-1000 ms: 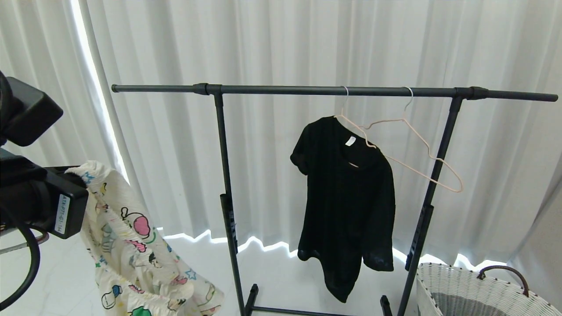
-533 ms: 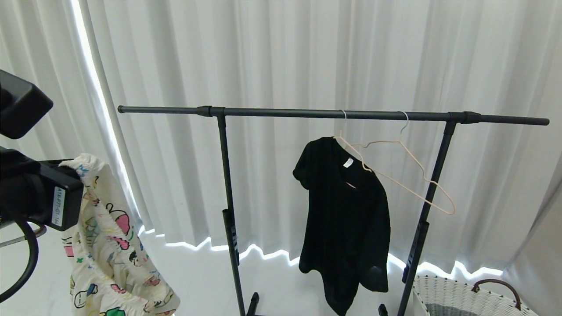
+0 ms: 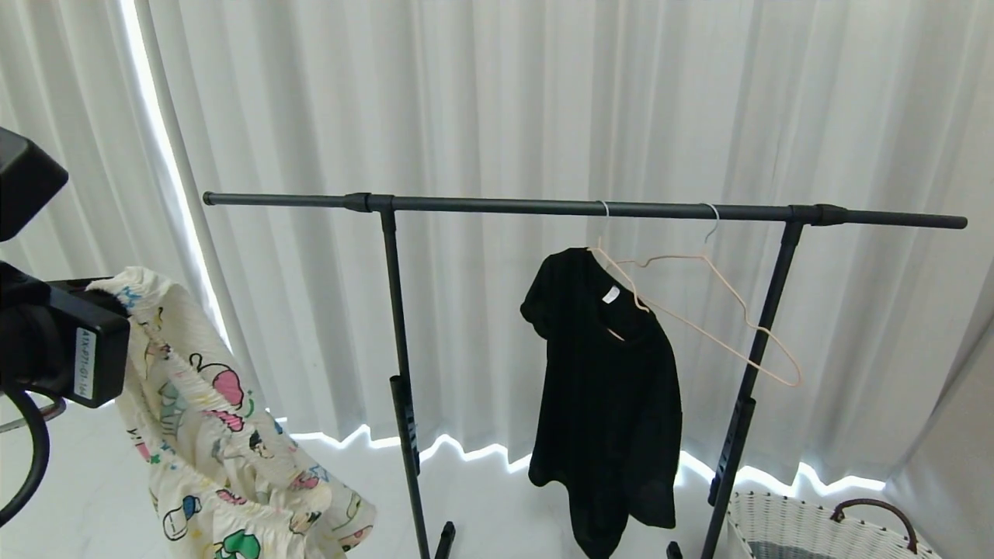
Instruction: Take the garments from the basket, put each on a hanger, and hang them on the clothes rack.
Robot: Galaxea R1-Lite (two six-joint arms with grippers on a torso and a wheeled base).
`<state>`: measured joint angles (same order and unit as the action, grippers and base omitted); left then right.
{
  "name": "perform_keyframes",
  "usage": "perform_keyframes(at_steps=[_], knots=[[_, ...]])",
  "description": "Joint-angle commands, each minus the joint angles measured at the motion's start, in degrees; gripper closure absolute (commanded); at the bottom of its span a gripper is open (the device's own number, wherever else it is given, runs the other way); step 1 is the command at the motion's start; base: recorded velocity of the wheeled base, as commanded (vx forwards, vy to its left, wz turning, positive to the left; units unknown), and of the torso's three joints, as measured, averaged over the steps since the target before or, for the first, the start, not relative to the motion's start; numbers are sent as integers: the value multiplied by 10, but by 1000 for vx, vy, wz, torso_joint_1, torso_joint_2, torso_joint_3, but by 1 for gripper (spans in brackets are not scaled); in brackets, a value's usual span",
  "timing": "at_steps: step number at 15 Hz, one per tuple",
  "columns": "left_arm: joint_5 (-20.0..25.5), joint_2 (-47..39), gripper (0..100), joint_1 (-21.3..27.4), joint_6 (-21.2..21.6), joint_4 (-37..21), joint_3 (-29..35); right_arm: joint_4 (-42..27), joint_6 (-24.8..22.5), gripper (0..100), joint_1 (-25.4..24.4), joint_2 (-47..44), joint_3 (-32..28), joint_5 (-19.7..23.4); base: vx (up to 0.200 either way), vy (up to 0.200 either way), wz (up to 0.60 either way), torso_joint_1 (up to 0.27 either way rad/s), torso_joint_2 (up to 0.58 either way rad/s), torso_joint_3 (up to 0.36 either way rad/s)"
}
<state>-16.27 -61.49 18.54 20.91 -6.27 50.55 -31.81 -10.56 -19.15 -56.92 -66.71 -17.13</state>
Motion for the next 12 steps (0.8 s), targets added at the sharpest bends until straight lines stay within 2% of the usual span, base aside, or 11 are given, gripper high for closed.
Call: perform_keyframes(at_steps=[1, 4, 7, 12], knots=[[0, 10, 100, 2, 3, -1, -12, 0, 0, 0, 0, -1, 0, 0, 0, -200, 0, 2, 2, 7], [1, 28, 100, 3, 15, -1, -33, 0, -1, 0, 0, -1, 0, 1, 0, -200, 0, 7, 1, -1], [2, 30, 100, 3, 11, 1, -32, 0, -1, 0, 0, -2, 1, 3, 0, 0, 0, 0, 0, 0], [1, 31, 100, 2, 14, 4, -32, 0, -2, 0, 0, -3, 0, 49, 0, 0, 0, 0, 0, 0]])
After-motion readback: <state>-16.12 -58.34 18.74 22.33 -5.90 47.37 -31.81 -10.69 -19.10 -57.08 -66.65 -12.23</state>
